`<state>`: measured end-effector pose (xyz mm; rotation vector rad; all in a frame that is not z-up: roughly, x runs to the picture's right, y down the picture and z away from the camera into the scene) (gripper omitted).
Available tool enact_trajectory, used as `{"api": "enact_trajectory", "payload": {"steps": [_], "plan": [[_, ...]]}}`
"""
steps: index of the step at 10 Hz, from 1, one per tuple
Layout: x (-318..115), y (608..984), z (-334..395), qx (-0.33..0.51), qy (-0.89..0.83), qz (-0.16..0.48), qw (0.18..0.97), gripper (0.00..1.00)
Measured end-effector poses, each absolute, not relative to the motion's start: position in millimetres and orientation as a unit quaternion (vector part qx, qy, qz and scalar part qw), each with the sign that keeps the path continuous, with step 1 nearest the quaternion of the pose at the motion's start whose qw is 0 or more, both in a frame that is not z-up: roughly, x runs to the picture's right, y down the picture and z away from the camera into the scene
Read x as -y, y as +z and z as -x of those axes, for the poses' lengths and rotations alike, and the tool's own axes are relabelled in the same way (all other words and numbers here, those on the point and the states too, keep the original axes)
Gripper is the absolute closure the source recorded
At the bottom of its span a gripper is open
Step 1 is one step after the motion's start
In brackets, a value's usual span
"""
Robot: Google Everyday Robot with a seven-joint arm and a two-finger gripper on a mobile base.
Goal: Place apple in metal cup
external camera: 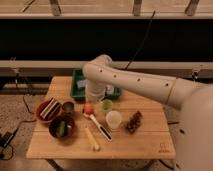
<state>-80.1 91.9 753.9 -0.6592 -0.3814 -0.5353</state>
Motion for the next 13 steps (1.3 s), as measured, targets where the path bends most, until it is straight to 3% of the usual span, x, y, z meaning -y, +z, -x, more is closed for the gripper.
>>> {"api": "enact_trajectory", "payload": {"steps": [13], "plan": [[-57.6,787.3,176.3,0.219,-0.288,0.292,0.885,1.00]]}}
